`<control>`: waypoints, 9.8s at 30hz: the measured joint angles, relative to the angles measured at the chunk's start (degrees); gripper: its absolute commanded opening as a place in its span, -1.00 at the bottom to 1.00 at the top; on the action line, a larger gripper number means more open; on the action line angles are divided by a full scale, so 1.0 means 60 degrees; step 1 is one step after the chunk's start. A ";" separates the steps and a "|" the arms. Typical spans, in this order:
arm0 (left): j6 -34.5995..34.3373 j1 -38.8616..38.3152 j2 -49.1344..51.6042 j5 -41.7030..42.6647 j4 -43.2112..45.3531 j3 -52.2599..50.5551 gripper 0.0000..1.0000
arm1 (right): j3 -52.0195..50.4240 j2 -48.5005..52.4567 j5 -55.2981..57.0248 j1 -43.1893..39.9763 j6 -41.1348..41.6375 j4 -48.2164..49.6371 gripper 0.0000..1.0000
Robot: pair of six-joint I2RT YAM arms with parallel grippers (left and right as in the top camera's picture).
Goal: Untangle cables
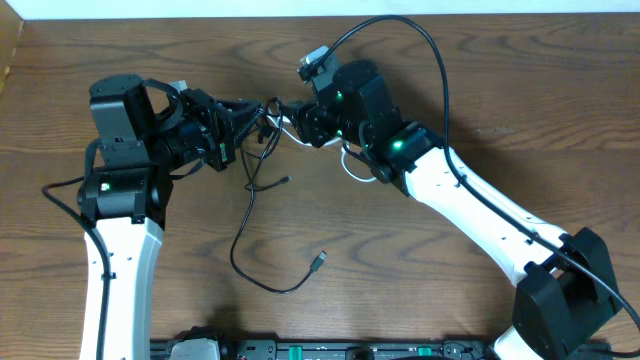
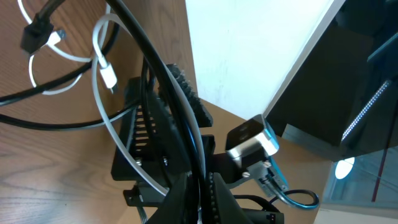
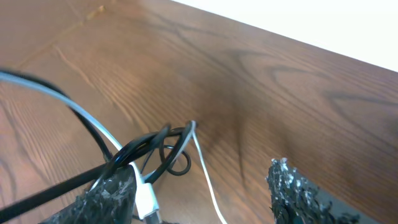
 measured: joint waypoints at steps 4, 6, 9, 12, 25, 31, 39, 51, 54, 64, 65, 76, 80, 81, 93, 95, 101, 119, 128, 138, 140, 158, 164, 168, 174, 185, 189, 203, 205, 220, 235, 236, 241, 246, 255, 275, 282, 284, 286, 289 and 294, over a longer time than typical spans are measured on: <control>0.0004 0.0000 0.0000 0.0007 -0.0004 0.0000 -0.85 | 0.0000 0.0000 0.0000 0.0007 0.0433 0.0004 0.28; 0.0004 0.0000 0.0000 0.0036 -0.0004 0.0000 -0.85 | 0.0000 0.0000 -0.0007 0.0018 0.0528 -0.0171 0.28; 0.0401 0.0000 0.0000 0.0098 -0.0004 0.0000 -0.85 | 0.0004 0.0000 -0.0018 0.0018 0.0619 -0.0801 0.30; 0.1974 0.0000 0.0000 0.0142 0.0047 0.0000 -0.85 | 0.0000 0.0000 -0.0208 -0.0040 0.0674 -0.1424 0.31; 0.7610 -0.0004 0.0000 0.0882 -0.0907 0.0000 -0.84 | 0.0000 0.0000 -0.4827 -0.0255 -0.1854 -0.3446 0.22; 0.7446 -0.0004 0.0000 0.1767 -0.0918 0.0000 -0.85 | 0.0000 0.0000 -0.5537 -0.0262 -0.2962 -0.4007 0.22; 0.6375 -0.0004 0.0000 0.2736 -0.0393 0.0000 -0.85 | 0.0000 -0.0237 -0.5927 -0.0882 -0.3738 -0.4532 0.13; 0.5060 0.0000 0.0000 0.3034 0.0095 0.0000 -0.85 | 0.0000 -0.1053 -0.6688 -0.0900 -0.4313 -0.4521 0.13; 0.4987 0.0007 0.0000 0.3078 0.0117 0.0000 -0.85 | 0.0000 -0.1053 -0.6761 -0.0980 -0.4368 -0.4528 0.05; 0.4561 0.0426 0.0189 0.3337 0.0590 0.0000 -0.85 | 0.0000 -0.1053 -0.7890 -0.1730 -0.4550 -0.4462 0.13; 0.4506 0.0430 0.0237 0.3384 0.0681 0.0000 -0.85 | 0.0000 -0.1053 -0.8000 -0.1719 -0.4597 -0.4459 0.13; 0.4215 0.0430 0.0393 0.3752 0.0783 0.0000 -0.85 | 0.0000 -0.1031 -0.7836 -0.1075 -0.5100 -0.4411 0.07; 0.4146 0.0430 0.0393 0.3916 0.0790 0.0000 -0.85 | 0.0000 -0.0845 -0.7231 -0.0703 -0.5169 -0.4317 -0.19; 0.4131 0.0430 0.0393 0.3942 0.0787 0.0000 -0.85 | 0.0000 -0.0780 -0.7034 -0.0648 -0.5202 -0.4266 -0.25; 0.4229 0.0430 0.0393 0.3861 0.0787 0.0000 -0.51 | 0.0000 -0.0572 -0.5920 -0.0743 -0.4605 -0.3821 -0.98; 0.4503 0.0430 0.0393 0.3636 0.0780 0.0007 -0.15 | 0.0000 -0.0572 -0.5847 -0.0889 -0.4186 -0.3942 -0.98; 0.5676 0.0430 0.0393 0.2302 -0.0113 0.0036 0.48 | 0.0000 -0.0572 -0.5406 -0.1453 -0.2222 -0.4095 -0.98; 0.7202 -0.1701 0.1180 -0.0142 -0.0747 0.0051 0.35 | 0.0000 -0.0976 -0.2914 -0.2503 0.4033 -0.5304 -0.98; 0.6583 -0.2983 0.2579 -0.0248 0.0809 0.0051 0.34 | 0.0000 -0.1745 -0.2812 -0.2852 0.4258 -0.5665 -0.98; 0.4535 -0.3446 0.4047 0.0117 0.3687 0.0051 0.34 | 0.0000 -0.1759 -0.2783 -0.2874 0.4229 -0.5880 -0.98; 0.4171 -0.3530 0.4433 0.0492 0.4313 0.0055 0.27 | 0.0000 -0.1759 -0.2783 -0.2874 0.4218 -0.5894 -0.98; 0.2892 -0.4189 0.5246 0.1395 0.4790 0.0066 -0.85 | 0.0000 -0.1759 -0.2787 -0.3002 0.3963 -0.6007 -0.98; 0.2973 -0.4273 0.5246 0.1577 0.4794 0.0069 -0.85 | 0.0000 -0.1759 -0.2801 -0.3333 0.3920 -0.6160 -0.98; 0.3228 -0.3942 0.5246 0.1851 0.4790 0.0069 -0.85 | 0.0000 -0.1759 -0.2809 -0.4022 0.3759 -0.6499 -0.98; 0.3657 -0.2892 0.5224 0.2586 0.4779 0.0069 -0.85 | 0.0000 -0.1759 -0.1934 -0.5464 0.3639 -0.7216 -0.98; 0.3912 -0.0652 0.3013 0.2896 0.4765 0.0069 -0.85 | 0.0000 -0.1508 -0.0929 -0.7457 0.2954 -0.8032 -0.98; 0.4003 0.0382 0.2328 0.2936 0.4714 0.0069 -0.85 | 0.0000 -0.1137 -0.0838 -0.7901 0.2601 -0.8236 -0.98; 0.4863 0.2608 0.2138 0.3435 0.3752 0.0076 -0.85 | 0.0000 -0.0900 -0.3432 -0.9311 -0.0113 -0.8357 -0.98; 0.5348 0.2561 0.2120 0.3381 0.2936 0.0091 -0.85 | 0.0000 -0.0896 -0.4612 -0.9136 -0.0831 -0.8404 -0.98; 0.9624 -0.0251 0.2124 -0.0244 -0.2353 0.0120 -0.47 | 0.1927 -0.1137 -0.5402 -0.6881 -0.0401 -0.7941 -0.98; 1.0091 -0.2364 0.2124 -0.2127 -0.2018 0.0120 0.51 | 0.2404 -0.1384 -0.3610 -0.5541 0.0433 -0.9650 -0.98; 1.0080 -0.2452 0.2124 -0.2131 -0.1978 0.0120 0.60 | 0.2404 -0.1384 -0.3577 -0.5450 0.0437 -0.9664 -0.98; 1.0058 -0.3078 0.2463 -0.1989 -0.1118 0.0124 0.64 | 0.2404 -0.1384 -0.3446 -0.5304 0.0441 -0.9704 -0.98; 0.9264 -0.3687 0.3654 -0.1501 0.0619 0.0124 0.64 | 0.2404 -0.1384 -0.3384 -0.5246 0.0470 -0.9901 -0.98; 0.6812 -0.4834 0.5898 -0.1632 0.4229 0.0127 0.84 | 0.2401 -0.1384 -0.3333 -0.5209 0.0463 -1.0076 -0.98; 0.4725 -0.6062 0.7213 -0.3920 0.5512 0.0160 -0.85 | 0.2401 -0.1384 -0.2524 -0.5155 0.0459 -1.0510 -0.98; 0.5016 -0.5082 0.7213 -0.3840 0.3643 0.0157 -0.85 | 0.2401 -0.1384 -0.0703 -0.5166 0.0925 -1.0950 -0.98; 0.5253 -0.4754 0.7151 -0.3679 0.3326 0.0157 -0.85 | 0.2386 -0.1384 0.0393 -0.5184 0.1348 -1.1111 -0.98; 0.5541 -0.4448 0.6951 -0.3581 0.2936 0.0153 -0.85 | 0.2299 -0.1384 0.1421 -0.5227 0.1679 -1.1103 -0.98; 0.5949 -0.4233 0.6572 -0.3497 0.2546 0.0157 -0.85 | 0.2189 -0.1384 0.2124 -0.5315 0.1789 -1.0779 -0.98; 0.6579 -0.4229 0.6200 -0.3344 0.1614 0.0160 -0.85 | 0.2178 -0.1388 0.2029 -0.5355 0.1359 -0.9435 -0.98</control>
